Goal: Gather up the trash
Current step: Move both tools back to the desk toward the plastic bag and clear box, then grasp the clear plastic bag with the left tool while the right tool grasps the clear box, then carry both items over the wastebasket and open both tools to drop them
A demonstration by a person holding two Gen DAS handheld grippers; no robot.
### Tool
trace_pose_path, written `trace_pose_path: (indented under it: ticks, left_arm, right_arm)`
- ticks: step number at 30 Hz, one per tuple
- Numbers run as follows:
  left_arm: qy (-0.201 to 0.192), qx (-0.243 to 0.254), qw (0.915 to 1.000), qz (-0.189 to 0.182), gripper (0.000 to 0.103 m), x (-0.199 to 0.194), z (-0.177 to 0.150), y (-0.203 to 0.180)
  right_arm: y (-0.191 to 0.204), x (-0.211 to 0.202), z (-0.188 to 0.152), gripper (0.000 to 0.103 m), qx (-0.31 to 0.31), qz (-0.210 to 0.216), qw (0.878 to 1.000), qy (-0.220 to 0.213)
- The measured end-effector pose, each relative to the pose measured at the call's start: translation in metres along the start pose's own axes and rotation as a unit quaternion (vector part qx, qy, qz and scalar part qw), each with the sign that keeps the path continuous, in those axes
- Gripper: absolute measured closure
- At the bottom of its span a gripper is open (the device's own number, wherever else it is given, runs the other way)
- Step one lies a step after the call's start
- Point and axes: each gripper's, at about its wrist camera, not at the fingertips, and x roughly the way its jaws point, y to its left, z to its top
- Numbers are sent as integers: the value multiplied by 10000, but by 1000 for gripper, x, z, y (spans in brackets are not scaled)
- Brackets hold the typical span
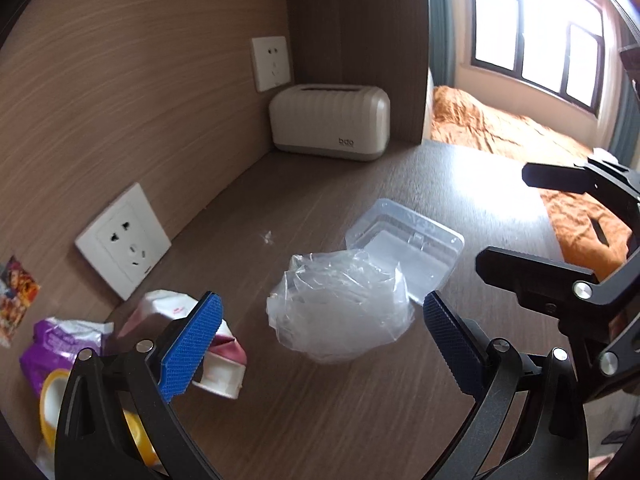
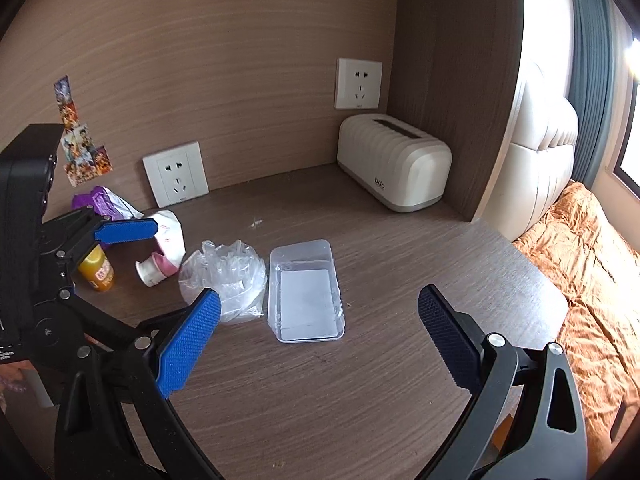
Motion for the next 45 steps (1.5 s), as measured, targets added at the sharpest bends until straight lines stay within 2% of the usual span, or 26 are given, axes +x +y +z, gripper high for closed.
trace_pose_path:
  ticks: [5, 11, 13, 16, 17, 19, 21, 24, 28, 34, 39, 45]
  left_arm:
    - [131, 484, 9985, -220, 5, 22, -1, 1]
    - [276, 913, 9941, -510, 5, 43, -1, -1]
    - [339, 970, 9930, -590, 6, 49, 1, -1]
    - [394, 1050, 9916, -645, 14, 58, 6, 1]
    - [443, 1050, 9913, -658, 19, 61, 7, 2]
    - [518, 1004, 9912, -694, 27, 66, 9, 4]
    - [559, 982, 9911, -698, 36, 69, 10, 5]
    - [499, 974, 9922, -602, 48, 68, 12, 3]
    - [479, 538, 9953, -646, 50, 58, 14, 11]
    - [212, 199, 9972, -691, 50, 17, 15, 4]
    - [80, 46, 9966, -813, 50, -15, 14, -20]
    - [-22, 136, 9941, -1071, 50, -37, 15, -69]
  right_arm:
    - [-1, 30, 0, 5, 26, -168, 9992, 353]
    - [2, 60, 1, 5, -56, -109, 9965, 823]
    - [5, 68, 2, 5, -78, -119, 9958, 902]
    - [5, 77, 4, 6, 9, -59, 9951, 986]
    - [4, 81, 5, 8, 40, -19, 9945, 1047]
    - [3, 88, 4, 26, 140, 125, 9931, 1154]
    - [4, 93, 4, 39, 245, 290, 9914, 1255]
    - [5, 94, 3, 42, 355, 327, 9909, 1259]
    - [9, 76, 7, 43, 349, 340, 9933, 1043]
    - [-6, 24, 11, 43, 380, 378, 9967, 603]
    - [-22, -17, 10, 45, 476, 453, 9974, 298]
    - [-43, -58, -2, 45, 686, 380, 9969, 43]
